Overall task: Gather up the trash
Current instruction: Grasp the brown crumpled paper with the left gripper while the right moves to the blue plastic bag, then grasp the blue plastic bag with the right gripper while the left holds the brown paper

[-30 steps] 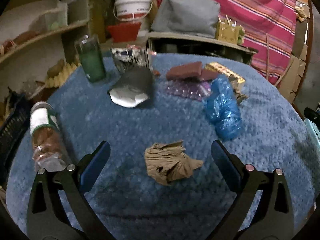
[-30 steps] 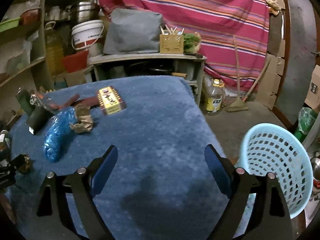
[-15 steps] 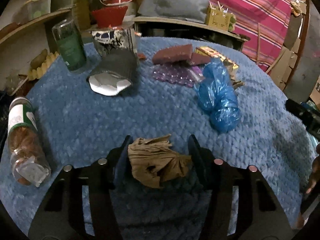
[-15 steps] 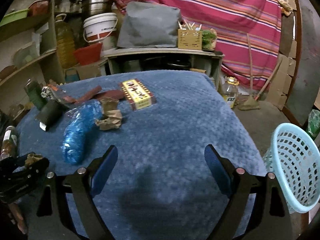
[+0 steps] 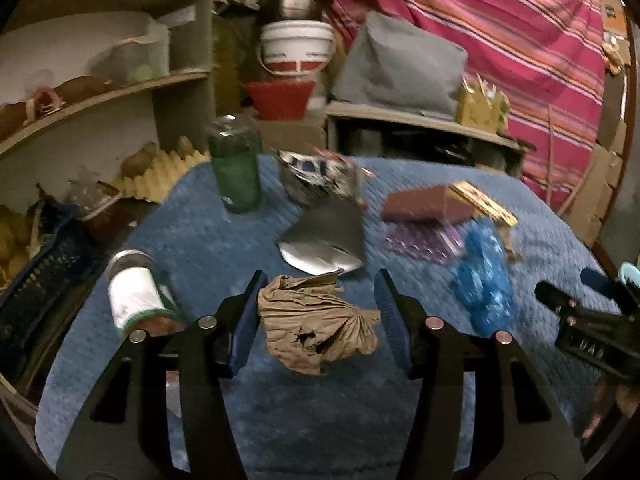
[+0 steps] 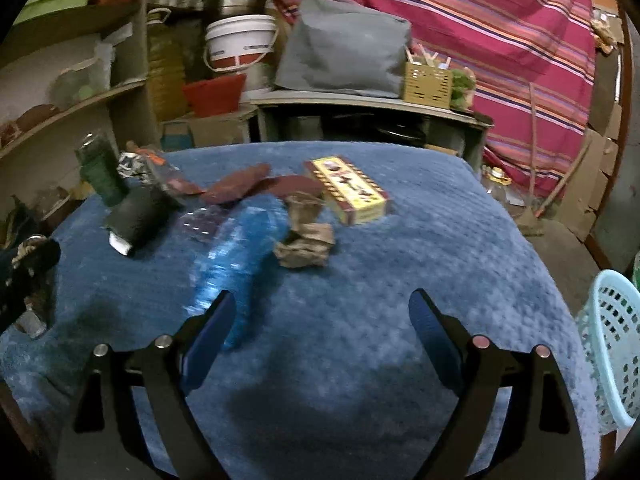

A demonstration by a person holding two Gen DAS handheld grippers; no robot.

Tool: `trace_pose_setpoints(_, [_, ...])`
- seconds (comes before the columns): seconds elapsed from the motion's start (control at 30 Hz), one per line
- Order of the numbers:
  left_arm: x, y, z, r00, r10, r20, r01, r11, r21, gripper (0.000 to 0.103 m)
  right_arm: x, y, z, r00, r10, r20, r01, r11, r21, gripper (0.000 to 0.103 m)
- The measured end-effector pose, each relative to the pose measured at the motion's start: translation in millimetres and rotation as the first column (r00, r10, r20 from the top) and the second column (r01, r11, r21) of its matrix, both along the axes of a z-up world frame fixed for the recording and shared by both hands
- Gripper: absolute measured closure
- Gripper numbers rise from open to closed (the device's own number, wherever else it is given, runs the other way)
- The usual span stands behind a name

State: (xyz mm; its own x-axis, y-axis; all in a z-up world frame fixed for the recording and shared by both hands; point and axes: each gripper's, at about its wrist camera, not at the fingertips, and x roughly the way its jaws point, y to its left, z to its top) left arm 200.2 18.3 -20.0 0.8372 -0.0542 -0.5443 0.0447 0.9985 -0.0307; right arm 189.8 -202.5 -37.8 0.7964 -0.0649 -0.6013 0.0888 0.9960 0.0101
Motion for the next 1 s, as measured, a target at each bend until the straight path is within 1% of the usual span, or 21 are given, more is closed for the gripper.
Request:
trace_pose_setpoints(0.13, [2,18,2,0.999,0.045,0.015,-0.045,0.999,-0.021,0.049,8,14,-1,1.000,0.027,-0.004,-0.027,1.000,0.003,0.016])
trace_pose_setpoints(0.3, [5,36,0,0.996,0.085,0.004,-0.085,0.996,-0.030,0.049,23,35,-3,0.998,0.050,-0.026,-0.051,0.998,-0.048,0.016])
trace_pose_setpoints(0.47, [7,49,-2,0.994,0.113,-0.001,-0.113,0.993,-0.029,0.049,37,48,-15,0.994,0.058,-0.090,-0.066,0.994,-0.085,0.016])
trace_pose_setpoints(0.53, [8,53,-4,0.992,0.123,-0.007,-0.123,0.992,-0.036,0.049,42,53,-21,0.990,0.074,-0.119,-0.087,0.991,-0.105,0.018])
trace_pose_setpoints(0.57, [9,54,-4,0.992,0.126,-0.010,-0.126,0.991,-0.038,0.049,43,55,-22,0.989,0.081,-0.124,-0.095,0.989,-0.111,0.026])
trace_pose_setpoints(0.6, [9,55,-5,0.992,0.129,-0.012,-0.130,0.991,-0.038,0.049,44,57,-24,0.987,0.092,-0.132,-0.107,0.988,-0.114,0.039])
trace_pose_setpoints(0.63, [10,56,-5,0.991,0.133,-0.013,-0.134,0.990,-0.037,0.049,45,57,-25,0.985,0.104,-0.139,-0.120,0.987,-0.107,0.045])
trace_pose_setpoints(0.7, [9,55,-5,0.991,0.133,-0.014,-0.134,0.990,-0.038,0.049,45,57,-27,0.978,0.140,-0.152,-0.153,0.985,-0.080,0.061])
trace_pose_setpoints(0.8, [8,52,-5,0.992,0.129,-0.011,-0.130,0.991,-0.031,0.049,40,57,-23,0.977,0.165,-0.132,-0.175,0.983,-0.063,0.068])
trace_pose_setpoints(0.9, [7,44,-4,0.992,0.123,-0.009,-0.123,0.992,-0.023,0.049,27,53,-14,0.979,0.186,-0.085,-0.190,0.981,-0.047,0.070])
trace_pose_setpoints(1.0, [4,36,1,0.994,0.111,-0.001,-0.111,0.993,-0.030,0.049,12,41,-2,0.983,0.181,-0.029,-0.182,0.982,-0.049,0.070])
